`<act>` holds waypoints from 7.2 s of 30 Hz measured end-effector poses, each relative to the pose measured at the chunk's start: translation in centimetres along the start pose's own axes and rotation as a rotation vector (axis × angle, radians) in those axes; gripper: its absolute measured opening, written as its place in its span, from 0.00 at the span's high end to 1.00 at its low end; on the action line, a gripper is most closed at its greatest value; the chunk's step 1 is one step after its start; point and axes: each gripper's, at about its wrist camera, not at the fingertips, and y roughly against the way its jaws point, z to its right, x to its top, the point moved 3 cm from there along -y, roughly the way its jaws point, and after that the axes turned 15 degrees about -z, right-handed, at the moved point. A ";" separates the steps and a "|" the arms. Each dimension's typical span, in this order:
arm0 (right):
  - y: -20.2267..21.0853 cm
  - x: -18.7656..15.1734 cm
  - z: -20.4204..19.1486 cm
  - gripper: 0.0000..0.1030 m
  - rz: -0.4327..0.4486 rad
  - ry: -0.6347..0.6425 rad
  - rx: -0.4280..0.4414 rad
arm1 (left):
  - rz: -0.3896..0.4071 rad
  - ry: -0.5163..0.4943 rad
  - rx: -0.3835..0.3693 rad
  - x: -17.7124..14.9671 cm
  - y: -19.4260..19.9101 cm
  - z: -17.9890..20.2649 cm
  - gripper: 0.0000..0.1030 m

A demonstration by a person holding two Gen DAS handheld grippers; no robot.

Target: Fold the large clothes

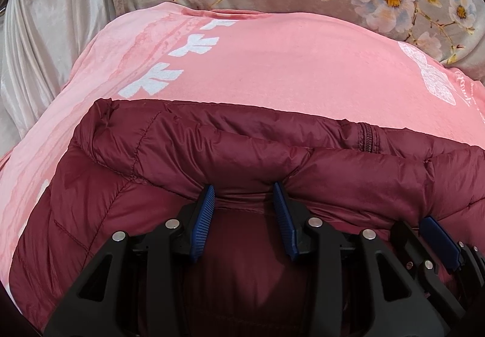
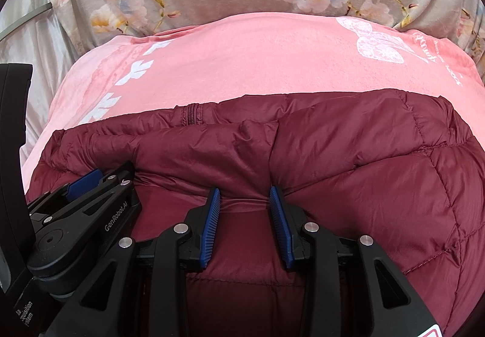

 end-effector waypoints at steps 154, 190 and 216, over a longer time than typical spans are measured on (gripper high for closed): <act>17.8 -10.5 18.8 0.92 0.199 -0.222 0.022 | -0.007 -0.056 -0.342 -3.5 14.2 7.7 0.35; 21.5 -3.2 15.9 0.83 0.291 -0.045 -0.106 | 0.078 -0.086 -0.246 2.7 14.6 12.5 0.33; 5.6 2.8 20.3 0.85 0.052 -0.158 -0.078 | -0.027 -0.150 -0.145 2.4 2.9 19.2 0.24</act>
